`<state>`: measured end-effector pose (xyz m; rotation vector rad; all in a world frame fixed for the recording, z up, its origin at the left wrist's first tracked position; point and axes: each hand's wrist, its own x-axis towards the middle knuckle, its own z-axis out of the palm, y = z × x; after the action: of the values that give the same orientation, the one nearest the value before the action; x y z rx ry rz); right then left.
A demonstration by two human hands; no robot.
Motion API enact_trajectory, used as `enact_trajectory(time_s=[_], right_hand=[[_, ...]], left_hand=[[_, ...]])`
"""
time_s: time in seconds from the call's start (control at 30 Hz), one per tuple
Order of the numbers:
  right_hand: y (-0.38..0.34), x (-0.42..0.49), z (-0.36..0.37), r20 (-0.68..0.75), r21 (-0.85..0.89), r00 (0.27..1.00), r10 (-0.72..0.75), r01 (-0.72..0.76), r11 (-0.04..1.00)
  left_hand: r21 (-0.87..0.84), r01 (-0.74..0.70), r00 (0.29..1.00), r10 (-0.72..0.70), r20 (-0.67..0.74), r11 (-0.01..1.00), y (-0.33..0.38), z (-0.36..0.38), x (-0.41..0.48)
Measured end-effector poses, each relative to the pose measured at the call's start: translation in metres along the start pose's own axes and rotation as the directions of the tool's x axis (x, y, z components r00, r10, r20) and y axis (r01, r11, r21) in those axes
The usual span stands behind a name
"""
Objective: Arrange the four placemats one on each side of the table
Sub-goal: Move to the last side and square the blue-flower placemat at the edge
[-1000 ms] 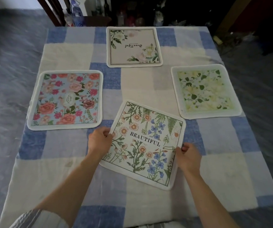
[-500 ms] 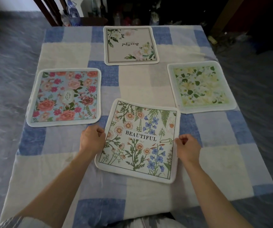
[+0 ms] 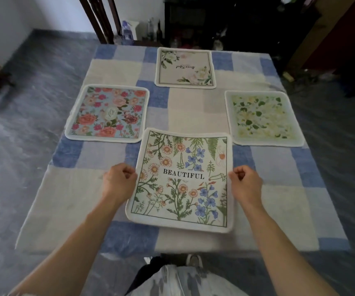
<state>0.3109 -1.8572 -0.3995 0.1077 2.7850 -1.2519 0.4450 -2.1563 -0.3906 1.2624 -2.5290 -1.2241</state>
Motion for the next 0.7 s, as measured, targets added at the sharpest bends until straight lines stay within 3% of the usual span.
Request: enact_trajectory(time_s=[0.23,0.43,0.7], right_hand=[[0.024,-0.012,-0.015,0.11,0.031,0.993,-0.035,0.032,0.999],[0.027,-0.021,-0.022,0.089,0.049,0.994,-0.066,0.062,0.997],[0.037,-0.015,-0.009,0.064,0.015,0.998,0.006,-0.007,1.0]], left_hand=[[-0.032,0.072,0.996,-0.074,-0.05,0.997,-0.003,0.02,-0.055],[-0.082,0.128,0.99,-0.133,-0.055,0.988,-0.017,0.033,-0.071],[-0.074,0.143,0.99,-0.144,-0.012,0.987,-0.03,0.044,-0.054]])
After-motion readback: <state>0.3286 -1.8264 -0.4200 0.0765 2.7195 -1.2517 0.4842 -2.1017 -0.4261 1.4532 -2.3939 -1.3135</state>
